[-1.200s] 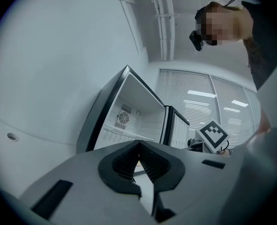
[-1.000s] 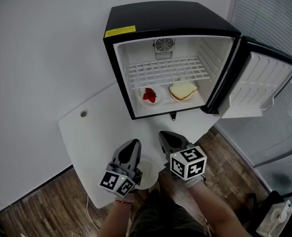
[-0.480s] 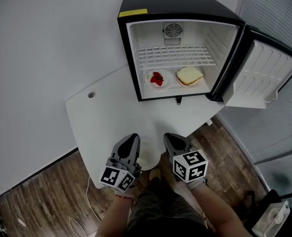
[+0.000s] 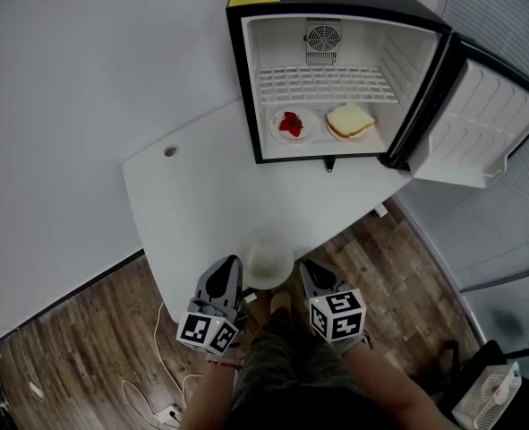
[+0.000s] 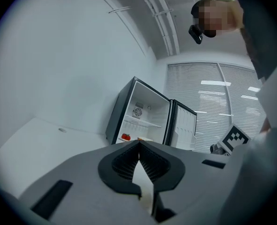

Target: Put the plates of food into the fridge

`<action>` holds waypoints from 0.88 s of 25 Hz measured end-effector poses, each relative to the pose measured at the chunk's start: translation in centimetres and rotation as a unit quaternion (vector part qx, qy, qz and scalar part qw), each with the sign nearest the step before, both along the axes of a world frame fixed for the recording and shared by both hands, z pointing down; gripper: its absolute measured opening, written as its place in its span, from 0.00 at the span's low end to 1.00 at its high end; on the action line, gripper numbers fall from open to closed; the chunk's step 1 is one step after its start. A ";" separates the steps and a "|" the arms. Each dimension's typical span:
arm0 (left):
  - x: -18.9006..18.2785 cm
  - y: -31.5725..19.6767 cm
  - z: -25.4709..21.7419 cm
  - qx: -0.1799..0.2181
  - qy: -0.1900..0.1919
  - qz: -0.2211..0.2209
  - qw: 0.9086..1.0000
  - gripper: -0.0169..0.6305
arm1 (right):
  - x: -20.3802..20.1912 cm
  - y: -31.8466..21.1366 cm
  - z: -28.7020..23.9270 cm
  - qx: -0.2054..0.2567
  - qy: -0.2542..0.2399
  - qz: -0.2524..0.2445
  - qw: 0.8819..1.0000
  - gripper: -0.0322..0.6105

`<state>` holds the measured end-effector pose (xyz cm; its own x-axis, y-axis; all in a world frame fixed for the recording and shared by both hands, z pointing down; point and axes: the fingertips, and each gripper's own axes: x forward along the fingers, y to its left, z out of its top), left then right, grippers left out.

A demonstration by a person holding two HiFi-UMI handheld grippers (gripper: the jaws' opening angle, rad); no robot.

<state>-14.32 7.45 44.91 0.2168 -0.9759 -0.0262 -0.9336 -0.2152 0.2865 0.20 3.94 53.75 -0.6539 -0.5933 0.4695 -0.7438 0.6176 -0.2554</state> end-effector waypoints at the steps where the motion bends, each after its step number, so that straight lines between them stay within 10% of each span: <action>1: -0.1 0.4 0.6 -0.004 0.004 -0.004 1.000 0.04 | -0.1 0.4 0.6 -0.009 -0.002 0.002 1.000 0.06; 8: -0.2 2.9 4.7 -0.025 0.018 -0.013 0.999 0.04 | -1.2 3.2 5.0 -0.149 -0.081 0.037 0.985 0.21; 22: -1.0 4.4 7.2 -0.052 0.029 -0.026 0.998 0.04 | -4.0 2.9 7.4 -0.271 -0.207 0.089 0.936 0.22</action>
<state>-15.32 11.89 52.10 0.1661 -0.9840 0.0650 -0.9238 -0.1322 0.3594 -3.80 6.82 61.14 -0.7590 -0.4582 0.4625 -0.5915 0.1886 -0.7839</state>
